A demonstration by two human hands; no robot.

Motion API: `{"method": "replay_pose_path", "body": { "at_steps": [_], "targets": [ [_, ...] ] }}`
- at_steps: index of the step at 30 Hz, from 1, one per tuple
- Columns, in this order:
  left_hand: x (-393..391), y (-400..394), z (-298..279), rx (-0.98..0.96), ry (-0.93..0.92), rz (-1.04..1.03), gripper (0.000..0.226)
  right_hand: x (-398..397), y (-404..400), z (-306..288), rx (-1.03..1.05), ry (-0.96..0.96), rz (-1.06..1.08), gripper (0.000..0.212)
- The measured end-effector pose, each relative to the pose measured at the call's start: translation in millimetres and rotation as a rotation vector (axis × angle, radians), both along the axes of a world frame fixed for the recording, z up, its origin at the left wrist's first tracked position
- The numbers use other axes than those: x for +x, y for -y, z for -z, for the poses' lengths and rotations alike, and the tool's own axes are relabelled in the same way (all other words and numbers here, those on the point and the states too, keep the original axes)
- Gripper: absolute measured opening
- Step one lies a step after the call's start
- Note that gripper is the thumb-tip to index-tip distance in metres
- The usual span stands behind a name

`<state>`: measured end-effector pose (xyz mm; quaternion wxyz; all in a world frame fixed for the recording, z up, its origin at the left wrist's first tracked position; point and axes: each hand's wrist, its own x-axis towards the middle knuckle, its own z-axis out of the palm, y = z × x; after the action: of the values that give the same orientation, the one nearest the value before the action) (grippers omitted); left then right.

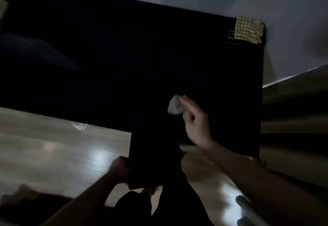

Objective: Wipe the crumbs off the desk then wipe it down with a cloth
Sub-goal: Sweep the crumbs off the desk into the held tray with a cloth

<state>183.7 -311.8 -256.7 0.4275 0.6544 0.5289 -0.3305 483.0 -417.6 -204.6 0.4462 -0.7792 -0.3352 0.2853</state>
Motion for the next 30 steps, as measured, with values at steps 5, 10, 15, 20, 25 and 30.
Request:
{"method": "replay_pose_path", "body": {
  "at_steps": [5,10,15,20,25,30],
  "targets": [
    [-9.6,-1.0,-3.2,0.015,-0.017,-0.119,0.013,94.4,-101.5,4.9,-0.123,0.193,0.076,0.05],
    [-7.6,0.3,-4.4,0.03,-0.036,-0.266,0.024,142.8,-185.6,22.8,-0.202,0.297,0.039,0.049],
    [-10.4,-0.4,2.0,0.033,-0.038,-0.326,0.019,143.0,-241.9,46.6,-0.353,0.431,-0.17,0.048],
    [-5.8,7.4,4.0,0.045,-0.041,-0.36,0.024,82.3,-208.2,49.8,-0.247,0.56,-0.361,0.045],
    [-6.0,8.0,3.4,0.018,-0.041,-0.405,0.023,-2.4,-117.2,45.4,-0.045,0.357,-0.603,0.043],
    [-9.8,9.0,-4.5,0.028,-0.015,-0.404,0.011,-89.6,-26.7,40.4,-0.136,0.186,-0.702,0.048]
  ]
}}
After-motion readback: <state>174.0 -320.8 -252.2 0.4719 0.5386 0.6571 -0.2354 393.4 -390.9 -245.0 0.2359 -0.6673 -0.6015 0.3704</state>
